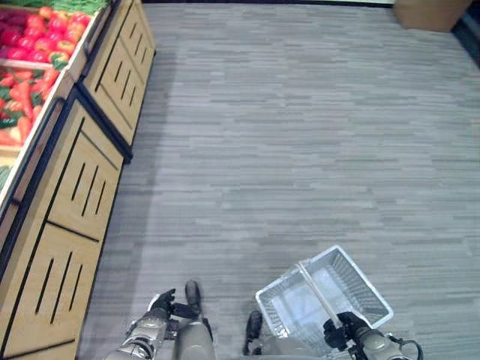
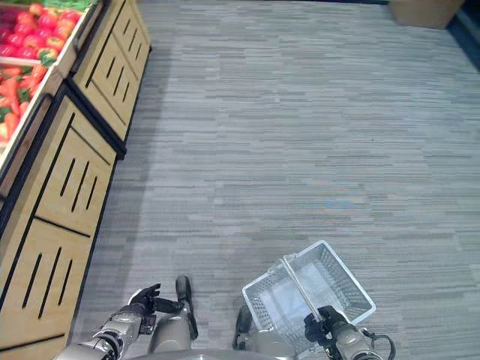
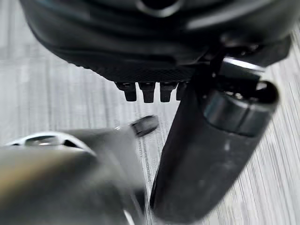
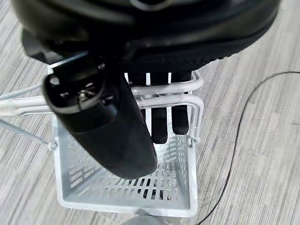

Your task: Get the vegetables into the basket

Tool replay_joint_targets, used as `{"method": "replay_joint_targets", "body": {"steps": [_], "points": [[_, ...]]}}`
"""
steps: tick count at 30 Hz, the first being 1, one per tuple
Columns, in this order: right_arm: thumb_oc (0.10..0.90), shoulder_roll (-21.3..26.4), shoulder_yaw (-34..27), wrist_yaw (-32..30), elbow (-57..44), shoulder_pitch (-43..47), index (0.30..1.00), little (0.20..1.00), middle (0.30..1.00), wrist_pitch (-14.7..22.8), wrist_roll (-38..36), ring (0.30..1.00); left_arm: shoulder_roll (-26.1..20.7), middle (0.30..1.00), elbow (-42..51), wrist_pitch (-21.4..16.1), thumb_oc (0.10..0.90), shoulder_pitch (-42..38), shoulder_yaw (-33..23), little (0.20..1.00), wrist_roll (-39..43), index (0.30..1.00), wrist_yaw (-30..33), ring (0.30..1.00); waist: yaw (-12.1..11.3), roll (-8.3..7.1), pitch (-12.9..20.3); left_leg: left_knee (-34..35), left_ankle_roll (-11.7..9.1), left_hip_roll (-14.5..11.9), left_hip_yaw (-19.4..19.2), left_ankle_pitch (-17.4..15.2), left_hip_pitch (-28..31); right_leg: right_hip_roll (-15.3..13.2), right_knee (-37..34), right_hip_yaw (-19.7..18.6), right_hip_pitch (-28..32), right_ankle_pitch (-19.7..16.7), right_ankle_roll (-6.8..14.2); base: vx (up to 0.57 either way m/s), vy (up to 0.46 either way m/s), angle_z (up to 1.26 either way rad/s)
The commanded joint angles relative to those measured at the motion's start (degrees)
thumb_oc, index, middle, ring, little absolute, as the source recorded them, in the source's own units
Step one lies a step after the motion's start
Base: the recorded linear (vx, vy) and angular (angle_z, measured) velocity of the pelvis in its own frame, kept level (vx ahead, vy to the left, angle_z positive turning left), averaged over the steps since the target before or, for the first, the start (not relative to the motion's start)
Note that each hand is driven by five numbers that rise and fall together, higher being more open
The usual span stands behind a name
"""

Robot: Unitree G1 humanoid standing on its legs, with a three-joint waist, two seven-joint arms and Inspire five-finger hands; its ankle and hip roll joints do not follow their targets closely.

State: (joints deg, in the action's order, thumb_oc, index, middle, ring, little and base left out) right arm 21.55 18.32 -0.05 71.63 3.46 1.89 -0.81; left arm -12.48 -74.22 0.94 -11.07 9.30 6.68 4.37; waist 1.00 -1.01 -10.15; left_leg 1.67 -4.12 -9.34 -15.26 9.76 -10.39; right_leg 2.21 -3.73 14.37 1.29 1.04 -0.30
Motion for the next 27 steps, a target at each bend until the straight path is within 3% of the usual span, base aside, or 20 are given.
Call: {"method": "replay_joint_targets", "body": {"steps": [1, 7, 12, 18, 20, 27], "points": [[0.400, 0.1, -0.6, 0.1, -1.3, -0.6, 0.300, 0.300, 0.300, 0.3, 1.0, 0.300, -4.8, 1.000, -0.8, 0.5, 0.900, 2.2, 1.2, 1.000, -1.8, 1.000, 0.7, 1.000, -3.2, -4.09, -1.4, -0.1, -0.6, 2.0, -1.4, -2.8, 0.9, -10.8, 5.5, -4.7, -5.0, -5.5, 8.7, 0.03, 0.161, -0.01], [0.400, -1.6, 1.3, 0.6, -1.9, 0.7, 0.300, 0.300, 0.300, 0.3, 1.5, 0.300, -6.6, 1.000, -0.7, 0.1, 0.900, 2.3, 0.1, 1.000, -1.7, 1.000, 1.0, 1.000, -5.7, -7.31, -1.9, -0.3, 1.5, 4.4, -1.7, -5.8, 1.8, -13.0, 5.0, -5.7, -5.5, -9.4, 11.3, 0.02, 0.135, 0.14], [0.400, -2.2, 1.8, 1.1, -2.0, 0.8, 0.300, 0.300, 0.300, 0.3, 2.0, 0.300, -7.0, 1.000, -0.9, 0.0, 0.900, 2.4, -0.5, 1.000, -1.3, 1.000, 1.0, 1.000, -6.8, -8.54, -1.6, -0.8, 2.5, 5.7, -0.8, -7.0, 1.9, -14.5, 6.0, -5.4, -5.6, -11.9, 12.3, 0.02, 0.121, 0.08], [0.400, -2.9, 2.0, 1.7, -2.2, 0.8, 0.300, 0.300, 0.300, 0.4, 1.7, 0.300, -7.4, 1.000, -1.1, 0.2, 0.900, 2.8, -0.8, 1.000, -1.5, 1.000, 0.5, 1.000, -7.9, -8.00, -1.5, -0.6, 4.5, 7.7, 1.7, -8.0, 4.4, -14.4, 15.2, -6.7, -5.8, -13.0, 12.4, 0.05, 0.157, 0.21], [0.400, -3.0, 2.3, 2.0, -2.4, 0.6, 0.300, 0.300, 0.300, 0.6, 1.6, 0.300, -7.4, 1.000, -1.0, 0.3, 0.900, 2.9, -0.6, 1.000, -1.4, 1.000, 0.4, 1.000, -7.3, -6.81, -1.3, 0.9, 4.9, 8.3, 3.9, -7.9, 6.8, -12.1, 19.2, -8.4, -8.3, -12.8, 11.5, 0.11, 0.135, 0.39], [0.400, -3.2, 3.0, 2.1, -1.9, 0.2, 0.300, 0.300, 0.300, 0.8, 1.0, 0.300, -7.8, 1.000, -1.6, 0.3, 0.900, 2.1, 0.5, 1.000, -2.6, 1.000, 0.1, 1.000, -4.6, -6.84, -2.8, 1.6, 4.7, 9.6, 9.8, -8.7, 10.0, -7.4, 11.7, -10.7, -13.2, -10.8, 10.0, 0.15, -0.001, 0.72]]}}
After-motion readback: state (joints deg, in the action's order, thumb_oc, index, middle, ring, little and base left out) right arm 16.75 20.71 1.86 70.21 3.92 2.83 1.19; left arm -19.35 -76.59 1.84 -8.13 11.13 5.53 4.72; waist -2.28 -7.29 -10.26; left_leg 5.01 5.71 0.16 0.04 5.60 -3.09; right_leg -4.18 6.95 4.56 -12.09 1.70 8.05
